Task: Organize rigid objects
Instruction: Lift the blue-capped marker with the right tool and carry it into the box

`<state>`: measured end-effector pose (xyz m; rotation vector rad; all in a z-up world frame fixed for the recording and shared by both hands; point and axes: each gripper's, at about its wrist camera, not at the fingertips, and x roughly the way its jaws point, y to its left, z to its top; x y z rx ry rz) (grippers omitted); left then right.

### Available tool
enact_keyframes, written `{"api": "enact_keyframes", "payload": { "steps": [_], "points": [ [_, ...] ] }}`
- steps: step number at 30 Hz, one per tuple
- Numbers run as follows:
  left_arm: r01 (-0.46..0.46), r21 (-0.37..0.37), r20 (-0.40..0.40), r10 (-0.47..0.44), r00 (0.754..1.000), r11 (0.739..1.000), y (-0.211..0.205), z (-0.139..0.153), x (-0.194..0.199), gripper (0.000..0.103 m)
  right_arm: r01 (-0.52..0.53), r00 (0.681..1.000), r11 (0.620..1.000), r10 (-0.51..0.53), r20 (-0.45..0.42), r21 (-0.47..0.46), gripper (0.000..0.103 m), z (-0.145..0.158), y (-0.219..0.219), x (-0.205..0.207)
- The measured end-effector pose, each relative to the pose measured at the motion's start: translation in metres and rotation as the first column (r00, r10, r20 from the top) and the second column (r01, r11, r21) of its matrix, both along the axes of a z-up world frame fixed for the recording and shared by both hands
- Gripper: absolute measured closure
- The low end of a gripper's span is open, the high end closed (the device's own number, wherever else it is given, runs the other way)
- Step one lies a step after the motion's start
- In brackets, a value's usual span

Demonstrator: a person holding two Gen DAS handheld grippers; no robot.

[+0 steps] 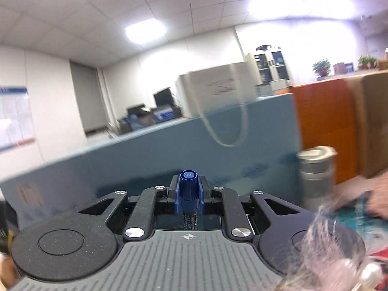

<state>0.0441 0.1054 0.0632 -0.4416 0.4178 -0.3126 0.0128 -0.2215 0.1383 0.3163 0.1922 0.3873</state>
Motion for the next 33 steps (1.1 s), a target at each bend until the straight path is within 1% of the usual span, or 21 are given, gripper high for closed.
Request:
{"api": "enact_keyframes", "payload": {
  "steps": [3, 7, 12, 14, 18, 20, 22, 26, 29, 33],
  "points": [
    [-0.032, -0.021, -0.008, 0.032, 0.999, 0.999, 0.012, -0.001, 0.001, 0.007, -0.045, 0.999, 0.997, 0.046, -0.024, 0.064, 0.089, -0.009, 0.028, 0.022],
    [-0.057, -0.033, -0.012, 0.057, 0.998, 0.998, 0.021, -0.001, 0.001, 0.007, -0.115, 0.979, 0.974, 0.145, -0.146, 0.196, 0.089, -0.038, 0.057, 0.057],
    [-0.067, -0.049, -0.019, 0.066, 0.998, 0.997, 0.025, -0.003, 0.003, 0.007, -0.124, 0.941, 0.946, 0.208, -0.268, 0.3, 0.089, -0.072, 0.08, 0.085],
    [-0.068, -0.044, -0.025, 0.067, 0.997, 0.997, 0.025, -0.004, 0.004, 0.007, -0.112, 0.929, 0.942, 0.212, -0.303, 0.315, 0.089, -0.081, 0.084, 0.089],
    [-0.063, -0.031, -0.03, 0.062, 0.998, 0.998, 0.023, -0.005, 0.005, 0.007, -0.079, 0.919, 0.957, 0.178, -0.351, 0.279, 0.089, -0.092, 0.089, 0.089],
    [-0.061, -0.025, -0.029, 0.06, 0.998, 0.998, 0.022, -0.005, 0.005, 0.007, -0.06, 0.92, 0.97, 0.145, -0.363, 0.234, 0.089, -0.093, 0.091, 0.088],
    [-0.054, -0.018, -0.03, 0.054, 0.998, 0.998, 0.021, -0.006, 0.005, 0.007, -0.055, 0.931, 0.984, 0.112, -0.348, 0.171, 0.089, -0.091, 0.094, 0.084],
    [-0.048, -0.007, -0.033, 0.048, 0.998, 0.999, 0.018, -0.006, 0.006, 0.007, -0.053, 0.941, 0.996, 0.073, -0.329, 0.067, 0.087, -0.085, 0.101, 0.079],
    [-0.047, -0.005, -0.035, 0.047, 0.998, 0.999, 0.017, -0.007, 0.007, 0.007, -0.044, 0.947, 0.999, 0.044, -0.319, 0.008, 0.086, -0.09, 0.105, 0.087],
    [-0.047, -0.006, -0.036, 0.047, 0.998, 0.999, 0.018, -0.007, 0.007, 0.007, -0.032, 0.961, 0.995, 0.003, -0.275, -0.1, 0.084, -0.085, 0.115, 0.079]
  ]
}}
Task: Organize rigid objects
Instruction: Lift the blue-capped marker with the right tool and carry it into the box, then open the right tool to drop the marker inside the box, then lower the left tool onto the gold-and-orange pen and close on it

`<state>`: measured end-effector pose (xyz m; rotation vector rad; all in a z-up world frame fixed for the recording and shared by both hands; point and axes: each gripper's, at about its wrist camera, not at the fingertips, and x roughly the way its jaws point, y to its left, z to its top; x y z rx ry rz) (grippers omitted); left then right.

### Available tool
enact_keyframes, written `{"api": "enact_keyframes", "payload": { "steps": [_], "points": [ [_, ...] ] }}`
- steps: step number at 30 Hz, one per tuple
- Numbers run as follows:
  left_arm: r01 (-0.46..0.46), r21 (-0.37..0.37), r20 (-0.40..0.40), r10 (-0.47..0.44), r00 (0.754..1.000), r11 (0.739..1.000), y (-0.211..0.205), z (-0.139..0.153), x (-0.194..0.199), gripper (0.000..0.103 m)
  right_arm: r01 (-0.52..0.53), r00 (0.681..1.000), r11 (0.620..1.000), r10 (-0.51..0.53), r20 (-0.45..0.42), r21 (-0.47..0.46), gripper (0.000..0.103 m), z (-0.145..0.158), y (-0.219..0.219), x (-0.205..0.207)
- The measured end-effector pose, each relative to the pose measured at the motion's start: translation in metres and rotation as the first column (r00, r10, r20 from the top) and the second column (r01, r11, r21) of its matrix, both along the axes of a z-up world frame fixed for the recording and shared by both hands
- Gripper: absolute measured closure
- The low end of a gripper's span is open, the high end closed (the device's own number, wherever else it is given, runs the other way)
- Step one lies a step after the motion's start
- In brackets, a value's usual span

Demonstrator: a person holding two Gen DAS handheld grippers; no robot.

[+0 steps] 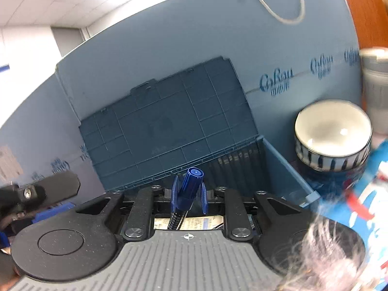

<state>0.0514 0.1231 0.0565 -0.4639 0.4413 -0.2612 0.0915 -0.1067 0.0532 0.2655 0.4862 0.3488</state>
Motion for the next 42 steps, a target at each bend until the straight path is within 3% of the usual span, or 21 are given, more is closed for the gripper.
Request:
{"api": "enact_keyframes", "payload": {
  "steps": [8, 12, 25, 30, 35, 42],
  "points": [
    [0.015, 0.002, 0.002, -0.015, 1.0, 1.0, -0.001, 0.001, 0.0, 0.007, 0.007, 1.0, 0.998, -0.007, -0.002, -0.064, 0.08, 0.001, 0.009, 0.003],
    [0.016, 0.004, 0.002, -0.016, 1.0, 1.0, -0.001, 0.001, 0.001, 0.007, 0.043, 0.999, 0.996, -0.042, 0.013, -0.08, 0.051, 0.003, 0.01, 0.001],
    [0.029, 0.024, 0.005, -0.03, 1.0, 0.999, -0.008, 0.001, 0.001, 0.007, 0.065, 0.993, 0.993, -0.055, 0.105, -0.095, 0.03, 0.025, -0.02, -0.024],
    [0.071, 0.049, 0.014, -0.071, 0.997, 0.996, -0.024, 0.003, -0.001, 0.007, 0.102, 0.981, 0.989, -0.083, 0.178, -0.105, 0.02, 0.033, -0.062, -0.048],
    [0.142, 0.091, 0.04, -0.146, 0.988, 0.986, -0.053, 0.007, -0.008, 0.007, 0.236, 0.947, 0.965, -0.202, 0.249, -0.117, 0.014, 0.038, -0.128, -0.076],
    [0.321, 0.149, 0.041, -0.331, 0.943, 0.935, -0.122, 0.005, -0.021, 0.007, 0.432, 0.865, 0.895, -0.445, 0.23, 0.109, 0.012, 0.01, -0.234, -0.116]
  ]
}}
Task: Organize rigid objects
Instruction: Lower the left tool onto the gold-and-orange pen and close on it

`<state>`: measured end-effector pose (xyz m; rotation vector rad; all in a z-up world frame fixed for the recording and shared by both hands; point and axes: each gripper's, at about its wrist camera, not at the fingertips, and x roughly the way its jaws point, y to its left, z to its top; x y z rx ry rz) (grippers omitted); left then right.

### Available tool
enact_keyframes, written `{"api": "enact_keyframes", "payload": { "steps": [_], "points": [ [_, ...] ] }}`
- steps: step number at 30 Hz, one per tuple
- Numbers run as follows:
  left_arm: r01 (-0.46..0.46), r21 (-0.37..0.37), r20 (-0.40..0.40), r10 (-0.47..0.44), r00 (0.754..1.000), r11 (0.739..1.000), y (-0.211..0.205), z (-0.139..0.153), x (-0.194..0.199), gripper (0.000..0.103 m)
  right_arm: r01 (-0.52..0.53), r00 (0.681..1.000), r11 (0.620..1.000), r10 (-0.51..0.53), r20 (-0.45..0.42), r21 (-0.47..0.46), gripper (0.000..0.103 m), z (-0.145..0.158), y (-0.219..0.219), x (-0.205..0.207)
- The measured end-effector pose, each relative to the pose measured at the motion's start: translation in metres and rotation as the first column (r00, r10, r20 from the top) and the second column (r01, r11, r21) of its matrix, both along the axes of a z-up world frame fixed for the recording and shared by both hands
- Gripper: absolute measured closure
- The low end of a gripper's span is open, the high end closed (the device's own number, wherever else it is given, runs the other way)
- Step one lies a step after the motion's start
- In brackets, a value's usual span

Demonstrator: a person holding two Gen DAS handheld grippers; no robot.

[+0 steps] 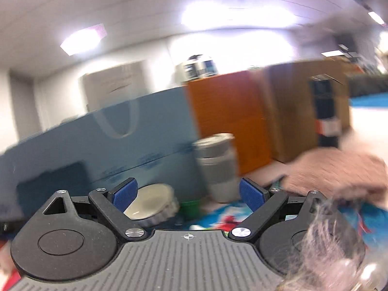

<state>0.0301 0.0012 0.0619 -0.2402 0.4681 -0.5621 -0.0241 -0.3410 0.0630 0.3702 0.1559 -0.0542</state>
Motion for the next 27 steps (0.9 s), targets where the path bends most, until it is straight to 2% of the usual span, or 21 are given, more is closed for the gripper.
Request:
{"api": "enact_keyframes", "payload": {
  "steps": [3, 5, 6, 8, 11, 12, 14, 17, 19, 23, 24, 27],
  "points": [
    [0.118, 0.081, 0.034, -0.121, 0.992, 0.99, -0.045, 0.001, -0.006, 0.007, 0.049, 0.998, 0.992, -0.054, 0.039, 0.117, 0.012, -0.024, -0.025, -0.012],
    [0.217, 0.17, 0.082, -0.233, 0.969, 0.961, -0.075, -0.002, -0.006, 0.007, 0.053, 0.995, 0.979, -0.068, 0.069, 0.198, 0.012, -0.04, -0.035, -0.017],
    [0.265, 0.227, 0.106, -0.295, 0.95, 0.937, -0.088, -0.005, -0.006, 0.007, 0.048, 0.994, 0.972, -0.069, 0.083, 0.231, 0.012, -0.048, -0.04, -0.018],
    [0.343, 0.348, 0.099, -0.398, 0.912, 0.873, -0.119, -0.016, -0.003, 0.007, 0.044, 0.993, 0.961, -0.073, 0.096, 0.273, 0.012, -0.059, -0.047, -0.02],
    [0.434, 0.513, 0.048, -0.529, 0.847, 0.74, -0.159, -0.038, 0.002, 0.008, 0.073, 0.995, 0.952, -0.09, 0.043, 0.296, 0.012, -0.068, -0.057, -0.019],
    [0.453, 0.545, 0.022, -0.552, 0.833, 0.705, -0.17, -0.046, 0.006, 0.008, 0.09, 0.995, 0.944, -0.101, 0.017, 0.317, 0.012, -0.072, -0.062, -0.018],
    [0.485, 0.564, -0.022, -0.575, 0.818, 0.668, -0.182, -0.06, 0.016, 0.009, 0.1, 0.995, 0.91, -0.094, -0.035, 0.402, 0.012, -0.083, -0.074, -0.016],
    [0.511, 0.554, -0.063, -0.579, 0.813, 0.657, -0.197, -0.073, 0.036, 0.009, 0.056, 0.997, 0.834, -0.021, -0.07, 0.548, 0.012, -0.099, -0.092, -0.012],
    [0.523, 0.545, -0.087, -0.576, 0.813, 0.656, -0.205, -0.078, 0.048, 0.009, 0.029, 0.997, 0.81, 0.015, -0.07, 0.585, 0.012, -0.103, -0.095, -0.011],
    [0.527, 0.515, -0.139, -0.541, 0.829, 0.675, -0.215, -0.089, 0.068, 0.009, -0.046, 0.993, 0.802, 0.1, -0.058, 0.596, 0.012, -0.103, -0.089, -0.008],
    [0.539, 0.489, -0.148, -0.544, 0.826, 0.685, -0.213, -0.091, 0.071, 0.009, -0.058, 0.991, 0.805, 0.117, -0.062, 0.591, 0.012, -0.102, -0.087, -0.007],
    [0.568, 0.46, -0.159, -0.566, 0.809, 0.682, -0.21, -0.093, 0.071, 0.009, -0.083, 0.985, 0.817, 0.154, -0.078, 0.571, 0.012, -0.1, -0.081, -0.003]
  ]
}}
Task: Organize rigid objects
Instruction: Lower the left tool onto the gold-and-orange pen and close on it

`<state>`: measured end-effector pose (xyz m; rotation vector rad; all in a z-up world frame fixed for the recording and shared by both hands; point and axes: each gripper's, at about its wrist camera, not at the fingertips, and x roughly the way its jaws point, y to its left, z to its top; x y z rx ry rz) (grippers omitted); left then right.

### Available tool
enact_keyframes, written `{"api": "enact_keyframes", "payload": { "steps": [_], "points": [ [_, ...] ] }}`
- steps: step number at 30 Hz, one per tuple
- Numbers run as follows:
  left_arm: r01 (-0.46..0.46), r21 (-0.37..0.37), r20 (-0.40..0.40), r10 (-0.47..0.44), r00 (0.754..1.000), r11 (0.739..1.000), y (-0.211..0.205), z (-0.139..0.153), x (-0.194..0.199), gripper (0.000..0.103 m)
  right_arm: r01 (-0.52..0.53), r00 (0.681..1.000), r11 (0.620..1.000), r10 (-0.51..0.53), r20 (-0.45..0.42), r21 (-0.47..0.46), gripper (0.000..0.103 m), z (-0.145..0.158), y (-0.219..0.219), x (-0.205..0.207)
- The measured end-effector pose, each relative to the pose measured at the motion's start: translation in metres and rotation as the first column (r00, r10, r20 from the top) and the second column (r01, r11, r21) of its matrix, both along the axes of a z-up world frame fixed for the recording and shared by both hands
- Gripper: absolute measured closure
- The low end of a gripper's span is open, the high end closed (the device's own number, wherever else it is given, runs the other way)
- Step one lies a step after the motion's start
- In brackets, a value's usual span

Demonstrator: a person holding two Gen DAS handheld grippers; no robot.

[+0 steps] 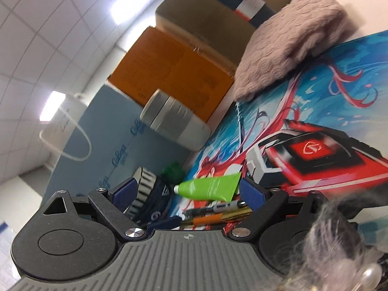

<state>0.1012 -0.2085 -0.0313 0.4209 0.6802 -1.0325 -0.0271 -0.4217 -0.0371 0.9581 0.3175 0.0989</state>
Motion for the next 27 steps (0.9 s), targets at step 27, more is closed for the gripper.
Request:
{"api": "enact_keyframes", "payload": {
  "steps": [27],
  "points": [
    [0.27, 0.048, -0.003, -0.27, 0.963, 0.962, -0.037, 0.009, -0.037, 0.049, 0.12, 0.989, 0.986, -0.129, 0.074, 0.114, 0.012, -0.006, -0.016, -0.018]
  ]
}}
